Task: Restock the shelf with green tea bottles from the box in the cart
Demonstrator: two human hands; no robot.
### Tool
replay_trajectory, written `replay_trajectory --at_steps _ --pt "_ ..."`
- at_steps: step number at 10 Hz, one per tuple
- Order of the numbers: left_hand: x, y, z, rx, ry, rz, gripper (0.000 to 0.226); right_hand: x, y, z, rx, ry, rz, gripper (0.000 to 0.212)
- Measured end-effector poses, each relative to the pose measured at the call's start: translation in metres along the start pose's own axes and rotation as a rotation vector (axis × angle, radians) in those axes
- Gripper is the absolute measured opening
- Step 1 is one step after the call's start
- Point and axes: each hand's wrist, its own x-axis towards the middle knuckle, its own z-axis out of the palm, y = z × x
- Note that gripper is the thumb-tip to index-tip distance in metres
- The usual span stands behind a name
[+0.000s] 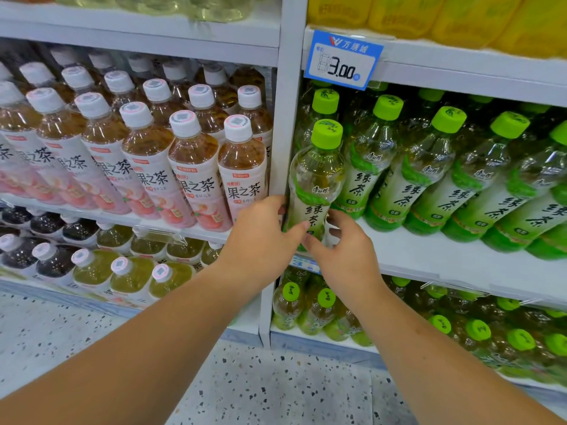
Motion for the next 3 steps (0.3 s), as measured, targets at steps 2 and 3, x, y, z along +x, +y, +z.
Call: replay_trajectory --at_steps 2,3 --pt "-0.012 -0.006 -0.002 0.000 -0.062 -0.092 0.049 -0.013 0.000 -0.006 -0.034 -0.060 0.104 0.069" --pt "-0.030 -0.009 -0.006 -0.065 -0.144 -0.260 0.065 -0.028 -0.006 -0.019 -0.022 -0.089 0.192 0.073"
